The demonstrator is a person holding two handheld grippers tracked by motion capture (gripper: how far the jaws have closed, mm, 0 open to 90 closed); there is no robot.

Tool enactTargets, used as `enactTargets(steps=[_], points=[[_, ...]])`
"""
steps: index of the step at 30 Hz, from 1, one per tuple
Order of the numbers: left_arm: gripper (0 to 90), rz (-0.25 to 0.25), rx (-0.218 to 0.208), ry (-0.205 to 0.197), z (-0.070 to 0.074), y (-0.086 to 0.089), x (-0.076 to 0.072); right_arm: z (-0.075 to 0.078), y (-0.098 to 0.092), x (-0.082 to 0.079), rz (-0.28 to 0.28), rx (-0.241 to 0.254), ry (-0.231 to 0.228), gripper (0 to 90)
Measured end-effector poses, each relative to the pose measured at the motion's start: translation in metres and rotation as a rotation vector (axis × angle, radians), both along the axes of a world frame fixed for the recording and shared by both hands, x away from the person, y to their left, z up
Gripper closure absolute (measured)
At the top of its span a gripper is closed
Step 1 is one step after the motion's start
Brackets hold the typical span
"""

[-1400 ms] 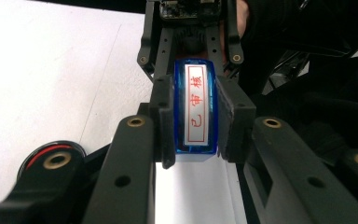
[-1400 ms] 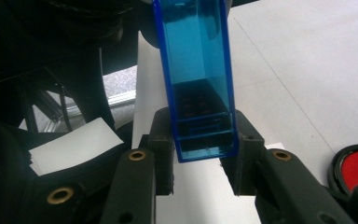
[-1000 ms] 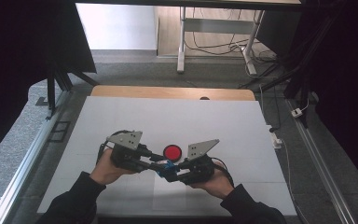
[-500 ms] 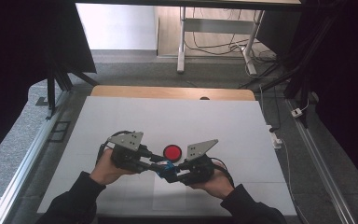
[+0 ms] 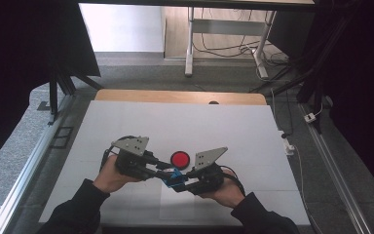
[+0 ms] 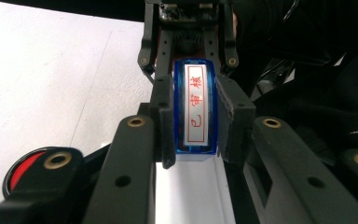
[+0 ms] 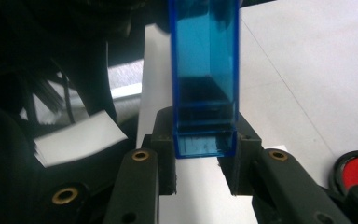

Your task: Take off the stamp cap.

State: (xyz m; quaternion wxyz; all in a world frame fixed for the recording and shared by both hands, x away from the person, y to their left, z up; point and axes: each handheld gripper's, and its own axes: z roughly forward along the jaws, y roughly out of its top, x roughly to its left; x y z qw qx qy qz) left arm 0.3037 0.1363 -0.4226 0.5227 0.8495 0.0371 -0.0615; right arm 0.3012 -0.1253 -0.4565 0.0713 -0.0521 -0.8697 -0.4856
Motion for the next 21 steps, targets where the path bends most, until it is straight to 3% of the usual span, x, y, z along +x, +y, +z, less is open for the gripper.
enactTargets(steps=[3, 7, 11, 21], points=[[70.8, 0.007, -0.023, 0.005, 0.002, 0.004, 0.001, -0.002, 0.0, 0.0, -0.013, -0.022, -0.012, 69.5], [70.8, 0.019, -0.023, -0.004, 0.003, 0.006, 0.0, -0.001, -0.002, 0.001, -0.04, -0.016, -0.012, 69.4], [70.7, 0.053, -0.005, 0.013, 0.002, 0.005, 0.001, 0.0, -0.004, 0.002, -0.059, -0.013, -0.016, 69.2], [70.5, 0.125, 0.027, 0.012, 0.003, 0.005, -0.002, 0.004, -0.013, 0.002, -0.154, -0.037, -0.027, 69.0]])
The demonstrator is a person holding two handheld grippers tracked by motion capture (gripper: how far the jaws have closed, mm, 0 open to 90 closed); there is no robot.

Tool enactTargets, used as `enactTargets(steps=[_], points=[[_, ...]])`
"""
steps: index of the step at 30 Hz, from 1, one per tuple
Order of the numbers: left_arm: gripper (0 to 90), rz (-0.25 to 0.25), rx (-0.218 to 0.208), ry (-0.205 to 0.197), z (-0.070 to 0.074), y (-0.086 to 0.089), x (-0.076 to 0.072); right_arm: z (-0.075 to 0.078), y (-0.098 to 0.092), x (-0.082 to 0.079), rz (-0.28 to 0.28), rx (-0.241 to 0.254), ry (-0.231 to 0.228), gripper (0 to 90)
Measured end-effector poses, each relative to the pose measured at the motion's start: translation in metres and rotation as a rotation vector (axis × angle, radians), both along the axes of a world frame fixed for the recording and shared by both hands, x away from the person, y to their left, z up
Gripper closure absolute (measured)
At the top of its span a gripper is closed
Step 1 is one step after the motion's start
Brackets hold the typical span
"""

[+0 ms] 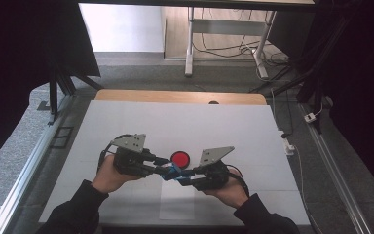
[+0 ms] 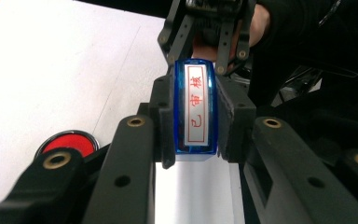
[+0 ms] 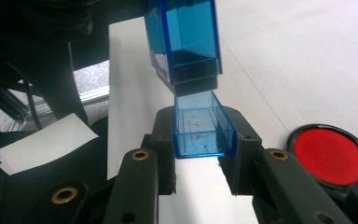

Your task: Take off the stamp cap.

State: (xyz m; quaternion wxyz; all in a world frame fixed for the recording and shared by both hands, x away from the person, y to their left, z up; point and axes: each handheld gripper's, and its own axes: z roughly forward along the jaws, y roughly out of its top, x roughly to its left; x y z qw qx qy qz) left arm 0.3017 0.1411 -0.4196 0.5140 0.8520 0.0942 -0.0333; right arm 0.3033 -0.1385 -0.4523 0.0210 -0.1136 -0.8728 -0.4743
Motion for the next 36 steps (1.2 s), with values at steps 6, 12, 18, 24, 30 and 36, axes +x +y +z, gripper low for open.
enactTargets(steps=[6, 12, 18, 24, 30, 36], points=[[70.4, 0.024, 0.012, -0.002, -0.002, 0.0, -0.002, 0.004, -0.007, -0.002, -0.032, -0.006, -0.016, 69.0], [70.4, 0.054, 0.026, -0.002, -0.005, 0.0, -0.004, 0.008, -0.018, -0.005, -0.088, -0.009, -0.027, 68.9], [70.4, 0.069, 0.027, 0.003, -0.006, 0.0, -0.007, 0.013, -0.033, -0.007, -0.148, -0.011, -0.027, 68.9], [70.4, 0.09, 0.043, -0.007, -0.007, -0.002, -0.01, 0.015, -0.049, -0.012, -0.19, -0.026, -0.049, 68.8], [70.4, 0.103, 0.053, -0.012, -0.008, -0.002, -0.011, 0.018, -0.065, -0.017, -0.242, -0.022, -0.049, 68.8], [70.4, 0.116, 0.048, -0.008, -0.008, 0.0, -0.011, 0.017, -0.08, -0.023, -0.309, -0.022, -0.035, 68.8]])
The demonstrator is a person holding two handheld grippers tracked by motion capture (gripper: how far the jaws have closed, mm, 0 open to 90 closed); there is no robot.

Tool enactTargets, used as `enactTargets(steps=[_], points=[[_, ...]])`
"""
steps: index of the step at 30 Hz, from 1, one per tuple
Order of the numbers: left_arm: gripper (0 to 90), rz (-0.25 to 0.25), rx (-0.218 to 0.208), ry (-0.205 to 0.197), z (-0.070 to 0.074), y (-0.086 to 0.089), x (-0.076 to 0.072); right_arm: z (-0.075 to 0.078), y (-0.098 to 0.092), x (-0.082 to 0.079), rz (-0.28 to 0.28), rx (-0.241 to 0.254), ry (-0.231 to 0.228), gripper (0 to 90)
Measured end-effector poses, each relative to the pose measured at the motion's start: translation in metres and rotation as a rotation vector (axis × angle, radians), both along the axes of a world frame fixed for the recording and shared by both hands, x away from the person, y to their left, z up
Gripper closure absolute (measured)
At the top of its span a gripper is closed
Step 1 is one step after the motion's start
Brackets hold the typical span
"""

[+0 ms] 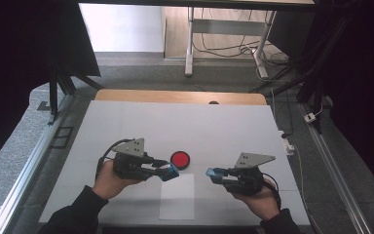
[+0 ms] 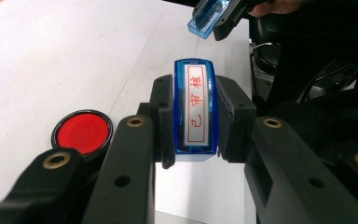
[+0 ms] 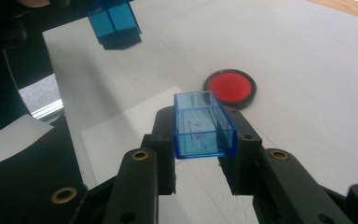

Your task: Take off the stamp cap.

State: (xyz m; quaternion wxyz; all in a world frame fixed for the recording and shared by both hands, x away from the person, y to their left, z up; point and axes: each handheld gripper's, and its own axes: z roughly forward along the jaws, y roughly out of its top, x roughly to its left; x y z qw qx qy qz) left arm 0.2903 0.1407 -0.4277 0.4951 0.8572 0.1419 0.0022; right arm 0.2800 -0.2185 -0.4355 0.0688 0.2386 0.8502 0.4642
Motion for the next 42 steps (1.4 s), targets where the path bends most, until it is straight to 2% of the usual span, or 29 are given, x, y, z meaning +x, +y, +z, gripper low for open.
enactTargets(steps=[3, 8, 15, 20, 24, 29, 37, 42], points=[[70.5, 0.003, 0.001, 0.005, 0.0, 0.0, 0.0, -0.001, -0.009, -0.002, -0.032, -0.002, 0.004, 68.9], [70.6, 0.006, 0.008, 0.005, 0.0, -0.001, 0.0, -0.001, -0.023, -0.008, -0.077, -0.012, -0.015, 68.9], [70.6, 0.017, 0.01, 0.01, -0.001, -0.001, 0.001, -0.003, -0.04, -0.015, -0.115, -0.026, -0.032, 68.8], [70.6, 0.02, 0.012, 0.012, -0.001, -0.002, 0.001, -0.007, -0.057, -0.02, -0.179, -0.01, -0.013, 68.9], [70.6, 0.022, 0.017, 0.013, -0.002, -0.004, 0.001, -0.009, -0.064, -0.022, -0.209, -0.001, -0.003, 68.9], [70.6, 0.023, 0.018, 0.017, -0.002, -0.004, 0.001, -0.011, -0.073, -0.025, -0.253, -0.009, 0.007, 68.8], [70.6, 0.029, 0.021, 0.018, -0.003, -0.005, 0.002, -0.016, -0.083, -0.027, -0.295, -0.03, 0.034, 68.8], [70.6, 0.031, 0.023, 0.018, -0.003, -0.005, 0.002, -0.019, -0.086, -0.027, -0.303, -0.04, 0.056, 68.8]])
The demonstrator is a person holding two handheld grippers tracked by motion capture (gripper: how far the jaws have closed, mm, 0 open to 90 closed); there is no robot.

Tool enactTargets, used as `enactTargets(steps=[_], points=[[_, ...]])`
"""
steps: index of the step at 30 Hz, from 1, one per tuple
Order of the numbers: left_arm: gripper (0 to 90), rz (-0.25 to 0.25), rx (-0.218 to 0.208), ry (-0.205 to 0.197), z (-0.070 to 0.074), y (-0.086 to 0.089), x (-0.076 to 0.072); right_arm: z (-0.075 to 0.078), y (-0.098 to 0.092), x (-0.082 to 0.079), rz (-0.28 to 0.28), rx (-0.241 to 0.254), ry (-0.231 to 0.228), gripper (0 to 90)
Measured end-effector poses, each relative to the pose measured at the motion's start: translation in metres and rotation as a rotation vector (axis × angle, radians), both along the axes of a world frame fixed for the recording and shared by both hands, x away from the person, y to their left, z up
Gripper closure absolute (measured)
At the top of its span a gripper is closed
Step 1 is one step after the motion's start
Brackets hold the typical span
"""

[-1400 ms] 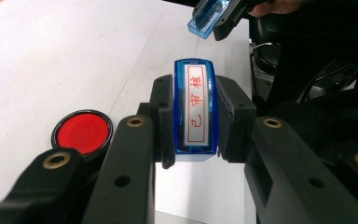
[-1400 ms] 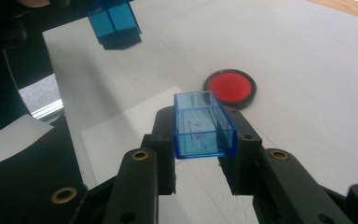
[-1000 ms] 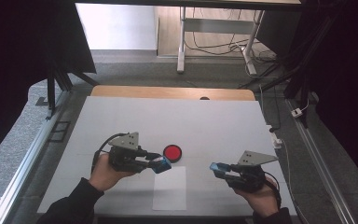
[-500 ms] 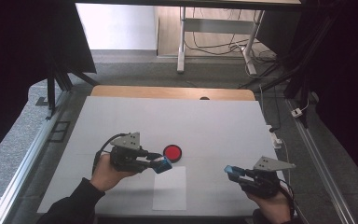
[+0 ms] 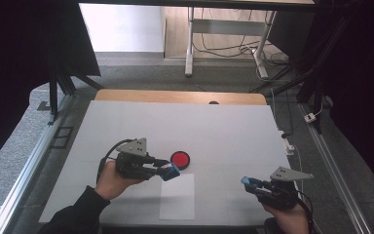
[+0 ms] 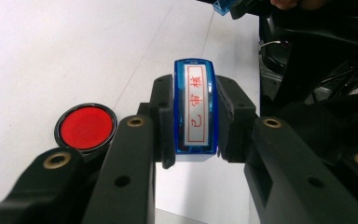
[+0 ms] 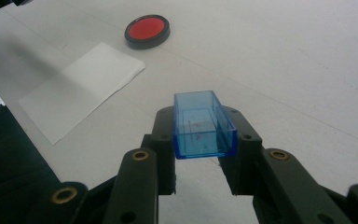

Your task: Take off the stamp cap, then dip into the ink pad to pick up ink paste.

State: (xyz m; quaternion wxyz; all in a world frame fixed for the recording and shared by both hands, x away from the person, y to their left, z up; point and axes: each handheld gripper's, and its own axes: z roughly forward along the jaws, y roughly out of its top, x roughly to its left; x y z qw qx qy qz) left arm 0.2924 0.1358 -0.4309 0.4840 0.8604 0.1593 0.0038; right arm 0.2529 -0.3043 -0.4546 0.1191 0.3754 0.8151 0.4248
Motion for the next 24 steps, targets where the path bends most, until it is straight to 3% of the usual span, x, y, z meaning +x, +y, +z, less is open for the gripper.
enactTargets(steps=[24], points=[[70.6, 0.004, 0.037, 0.007, -0.0061, -0.0098, 0.003, -0.0006, 0.002, -0.0008, 0.022, -0.007, -0.005, 68.8]])
